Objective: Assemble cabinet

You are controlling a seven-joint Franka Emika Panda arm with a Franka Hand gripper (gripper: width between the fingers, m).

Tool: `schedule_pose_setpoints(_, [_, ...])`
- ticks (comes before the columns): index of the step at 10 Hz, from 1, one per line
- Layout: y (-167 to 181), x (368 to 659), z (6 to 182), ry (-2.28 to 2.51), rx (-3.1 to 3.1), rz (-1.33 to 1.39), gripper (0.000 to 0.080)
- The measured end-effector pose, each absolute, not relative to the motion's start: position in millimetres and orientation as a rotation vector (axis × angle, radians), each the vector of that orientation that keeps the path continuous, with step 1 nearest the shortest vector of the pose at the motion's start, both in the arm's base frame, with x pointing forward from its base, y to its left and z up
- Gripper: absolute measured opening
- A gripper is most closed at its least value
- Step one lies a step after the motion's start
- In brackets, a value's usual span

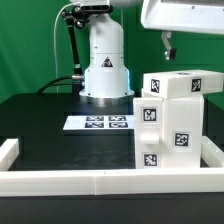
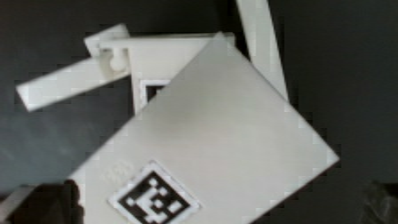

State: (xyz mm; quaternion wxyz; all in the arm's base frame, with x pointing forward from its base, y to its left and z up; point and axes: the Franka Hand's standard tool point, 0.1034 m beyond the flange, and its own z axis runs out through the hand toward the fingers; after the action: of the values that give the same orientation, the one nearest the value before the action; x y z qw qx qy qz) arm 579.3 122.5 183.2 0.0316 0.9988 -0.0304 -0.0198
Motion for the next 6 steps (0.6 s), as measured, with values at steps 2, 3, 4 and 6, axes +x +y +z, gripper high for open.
schedule_pose_setpoints(2, [120.8, 579.2, 181.9, 0.339, 3.065, -0.073, 0.0797])
schedule_pose_setpoints(3, [119.9, 582.0, 182.4, 0.680, 3.015, -0.056, 0.0797])
schedule_pose_setpoints(4, [117.8, 582.0, 182.5, 0.905, 2.960, -0.066, 0.0797])
schedule_pose_setpoints(6, [117.9, 572.2, 183.7, 1.287, 2.824, -0.203, 0.0797])
